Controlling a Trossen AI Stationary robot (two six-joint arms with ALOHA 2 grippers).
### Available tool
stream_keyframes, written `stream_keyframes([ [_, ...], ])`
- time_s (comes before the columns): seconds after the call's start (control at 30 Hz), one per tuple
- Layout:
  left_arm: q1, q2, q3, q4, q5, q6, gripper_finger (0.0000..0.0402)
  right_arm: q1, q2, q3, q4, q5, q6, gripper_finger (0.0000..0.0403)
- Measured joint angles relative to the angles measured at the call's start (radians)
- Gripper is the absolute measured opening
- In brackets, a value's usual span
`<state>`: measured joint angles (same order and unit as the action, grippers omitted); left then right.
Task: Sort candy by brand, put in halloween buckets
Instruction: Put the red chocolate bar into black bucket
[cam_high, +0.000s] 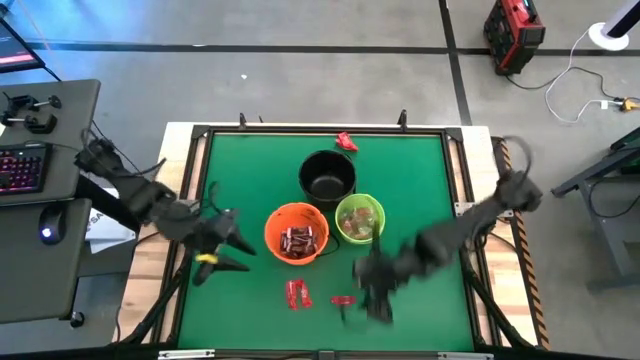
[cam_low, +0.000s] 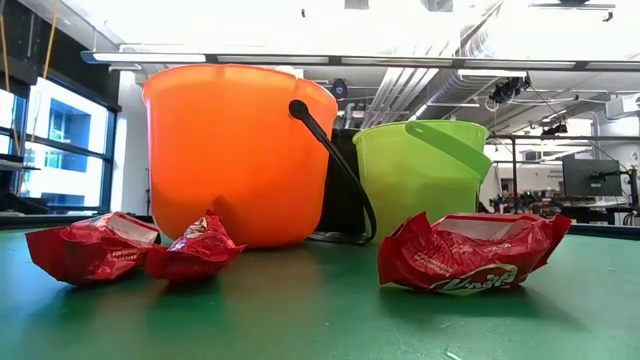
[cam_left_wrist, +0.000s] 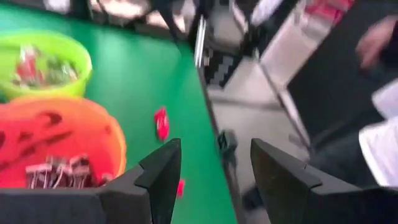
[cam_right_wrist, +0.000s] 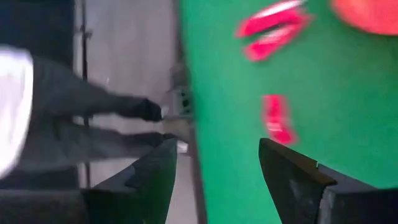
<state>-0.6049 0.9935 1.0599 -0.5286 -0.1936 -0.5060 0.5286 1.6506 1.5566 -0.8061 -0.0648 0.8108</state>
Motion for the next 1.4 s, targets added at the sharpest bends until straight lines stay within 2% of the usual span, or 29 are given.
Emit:
stream_keyframes([
  [0.07, -0.057, -0.012, 0.000, 0.033, -0.087, -0.019, 0.0180, 0.076, 0.074, 0.000, 0.078, 0.021, -0.041, 0.0220],
  [0.17, -0.115, -0.012, 0.000, 0.075, -0.168, -0.038, 0.0180, 0.140, 0.186, 0.000, 0.098, 0.027, -0.076, 0.0220],
  [0.4, -0.158, 0.025, -0.001, 0.128, -0.315, -0.094, 0.0179, 0.135, 0.390, 0.000, 0.062, 0.127, -0.186, 0.0220],
  [0.63, -0.155, 0.064, -0.001, 0.171, -0.377, -0.151, 0.0179, 0.078, 0.432, 0.000, 0.063, 0.271, -0.219, 0.0220],
  [0.87, -0.155, 0.118, -0.001, 0.187, -0.385, -0.226, 0.0179, 0.065, 0.432, 0.000, 0.065, 0.330, -0.358, 0.0220],
  [0.93, -0.155, 0.136, -0.001, 0.191, -0.389, -0.226, 0.0179, 0.065, 0.430, 0.000, 0.065, 0.363, -0.430, 0.0220],
  [1.1, -0.155, 0.176, -0.001, 0.192, -0.402, -0.227, 0.0179, 0.060, 0.428, 0.000, 0.070, 0.367, -0.705, 0.0220],
  [1.27, -0.155, 0.206, -0.001, 0.191, -0.423, -0.255, 0.0179, 0.036, 0.429, 0.000, 0.078, 0.334, -1.053, 0.0220],
  [1.4, -0.155, 0.217, -0.001, 0.191, -0.425, -0.296, 0.0179, -0.003, 0.440, 0.000, 0.105, 0.288, -1.216, 0.0220],
])
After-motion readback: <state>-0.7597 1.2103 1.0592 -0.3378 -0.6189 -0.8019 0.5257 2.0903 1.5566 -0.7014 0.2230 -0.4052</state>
